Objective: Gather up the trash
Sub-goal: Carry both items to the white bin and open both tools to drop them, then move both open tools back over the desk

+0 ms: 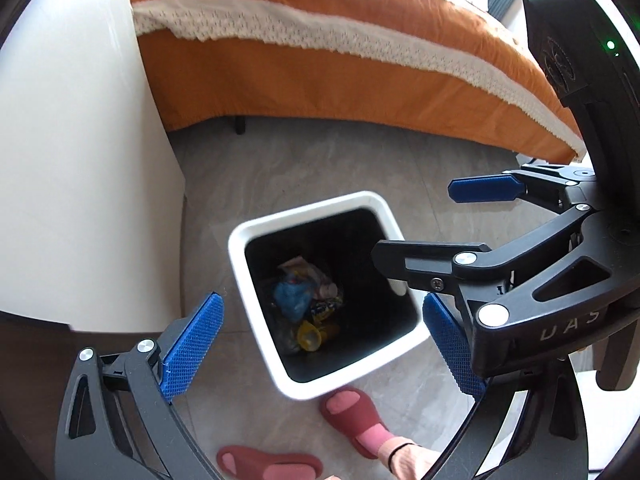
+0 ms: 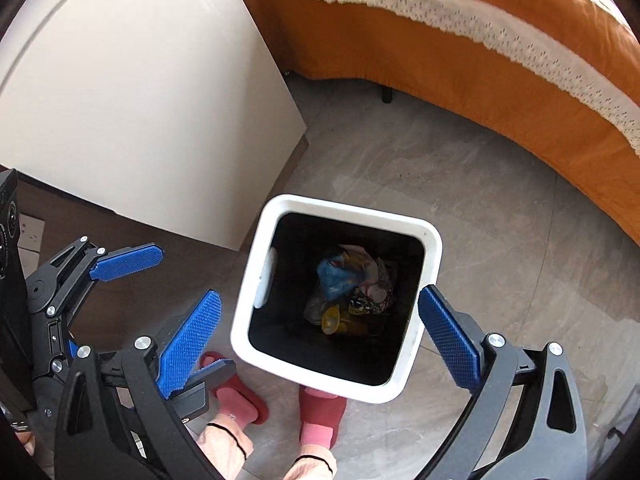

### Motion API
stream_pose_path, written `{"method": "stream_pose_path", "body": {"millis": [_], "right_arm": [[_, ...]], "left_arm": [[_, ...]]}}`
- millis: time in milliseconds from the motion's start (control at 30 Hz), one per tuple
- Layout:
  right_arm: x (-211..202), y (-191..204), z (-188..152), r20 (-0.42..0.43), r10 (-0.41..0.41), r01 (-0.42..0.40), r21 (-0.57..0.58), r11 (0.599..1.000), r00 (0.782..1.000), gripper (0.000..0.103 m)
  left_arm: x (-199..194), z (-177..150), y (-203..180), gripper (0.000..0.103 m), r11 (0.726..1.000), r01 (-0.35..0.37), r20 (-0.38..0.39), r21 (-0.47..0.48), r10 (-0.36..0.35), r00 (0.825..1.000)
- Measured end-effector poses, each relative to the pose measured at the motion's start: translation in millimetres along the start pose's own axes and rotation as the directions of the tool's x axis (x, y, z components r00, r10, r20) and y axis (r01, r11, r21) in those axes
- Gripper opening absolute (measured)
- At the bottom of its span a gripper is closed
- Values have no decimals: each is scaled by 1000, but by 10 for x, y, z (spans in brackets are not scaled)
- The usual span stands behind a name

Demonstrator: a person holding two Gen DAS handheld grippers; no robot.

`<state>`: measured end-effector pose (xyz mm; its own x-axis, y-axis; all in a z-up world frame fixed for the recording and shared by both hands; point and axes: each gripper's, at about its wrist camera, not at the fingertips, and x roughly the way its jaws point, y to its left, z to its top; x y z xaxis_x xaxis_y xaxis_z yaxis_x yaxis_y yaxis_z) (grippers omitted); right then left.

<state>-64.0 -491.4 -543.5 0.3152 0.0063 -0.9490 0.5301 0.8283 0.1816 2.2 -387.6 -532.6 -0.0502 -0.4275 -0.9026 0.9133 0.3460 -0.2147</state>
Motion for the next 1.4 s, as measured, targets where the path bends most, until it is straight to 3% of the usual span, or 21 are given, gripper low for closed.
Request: {"method": "stream_pose_path", "body": {"millis": [233,367,667,1033,1167,1400], "right_arm": [[-742,234,211,54,27,-27,2,1000,998,98],[-1267,401,363,105,43,-42,-15,999,994,98],[-2366,810,610,263,72,-46,-107,993,962,98],[-3200,1549,871,366,204,-106,-272,956,908,98],[-3361,1968,968,379,277,-139,-351,926,883,98],[-3494,2828,1122,369,397,-174,-511,842,840,98]], "left_arm": [[-762,244,-132,98,1000,-19,55,-20,20,998],[-1286,386,-207,98,998,-46,124,-43,51,991],[-2417,594,-311,98,991,-108,254,-77,125,959],[-3677,546,-82,98,943,-222,390,-247,307,868],[-4051,403,123,98,904,-294,395,-310,404,825],[-4606,59,654,98,809,-410,367,-421,565,739]]}}
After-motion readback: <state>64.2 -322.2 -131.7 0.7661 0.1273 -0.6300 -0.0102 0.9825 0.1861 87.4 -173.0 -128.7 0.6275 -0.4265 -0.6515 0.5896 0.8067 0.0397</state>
